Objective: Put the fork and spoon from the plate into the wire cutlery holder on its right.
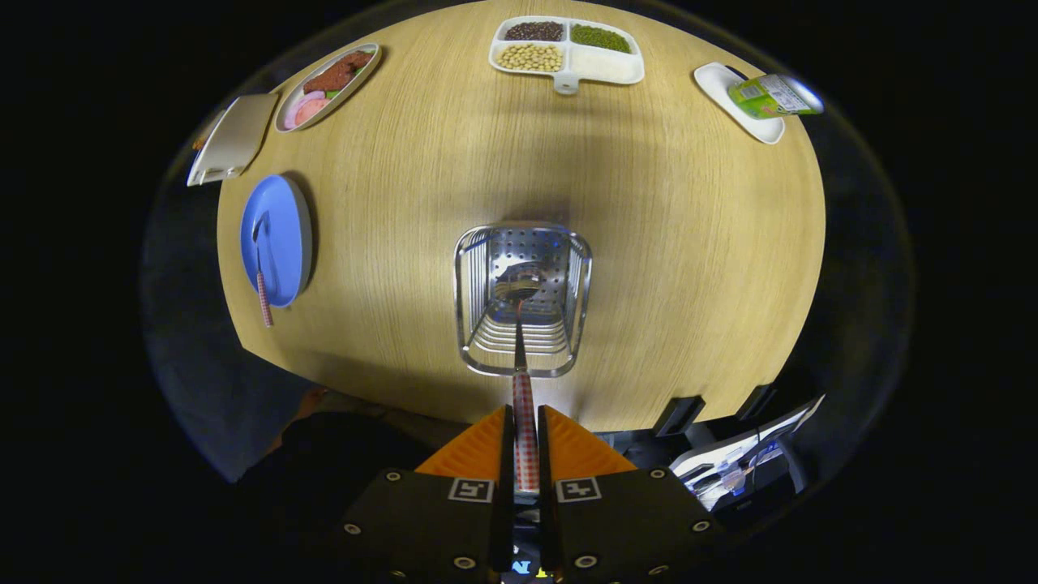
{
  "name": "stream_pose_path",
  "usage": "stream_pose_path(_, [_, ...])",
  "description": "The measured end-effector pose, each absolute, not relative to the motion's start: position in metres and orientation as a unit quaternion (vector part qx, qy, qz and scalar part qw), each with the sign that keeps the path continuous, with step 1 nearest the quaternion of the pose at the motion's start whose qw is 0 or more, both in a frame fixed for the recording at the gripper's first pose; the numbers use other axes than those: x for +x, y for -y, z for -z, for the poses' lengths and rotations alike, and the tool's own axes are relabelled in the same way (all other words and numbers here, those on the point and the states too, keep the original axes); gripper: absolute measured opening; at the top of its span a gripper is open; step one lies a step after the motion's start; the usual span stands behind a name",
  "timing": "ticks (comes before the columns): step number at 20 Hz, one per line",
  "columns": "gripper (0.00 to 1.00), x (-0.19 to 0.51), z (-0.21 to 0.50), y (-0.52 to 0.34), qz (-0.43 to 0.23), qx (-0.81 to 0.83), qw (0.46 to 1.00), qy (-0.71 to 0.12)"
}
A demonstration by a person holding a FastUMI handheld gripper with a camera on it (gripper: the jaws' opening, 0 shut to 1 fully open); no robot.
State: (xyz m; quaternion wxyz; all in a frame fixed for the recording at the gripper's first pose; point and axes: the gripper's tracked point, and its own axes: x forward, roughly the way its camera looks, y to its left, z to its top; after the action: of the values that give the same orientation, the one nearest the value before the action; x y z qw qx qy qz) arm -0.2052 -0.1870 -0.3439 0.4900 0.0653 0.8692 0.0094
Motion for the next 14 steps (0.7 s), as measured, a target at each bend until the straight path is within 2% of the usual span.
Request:
stream_pose_path(2, [0.14, -0.193, 0.345, 0.188, -0.002, 0.068, 0.517, -0.853])
stream_pose_path(9, [0.32, -0.156, 0.326, 0.163, -0.004, 0.103, 0.611, -0.785])
stream_pose_path(11, [0.44, -0.151, 0.32, 0.139, -0.017, 0.119, 0.626, -0.771])
stream_pose_path(12, [0.55, -0.148, 0.317, 0.129, -0.022, 0.121, 0.633, -0.764])
stream_pose_path(14, [0.63, -0.143, 0.312, 0.107, -0.033, 0.118, 0.647, -0.753])
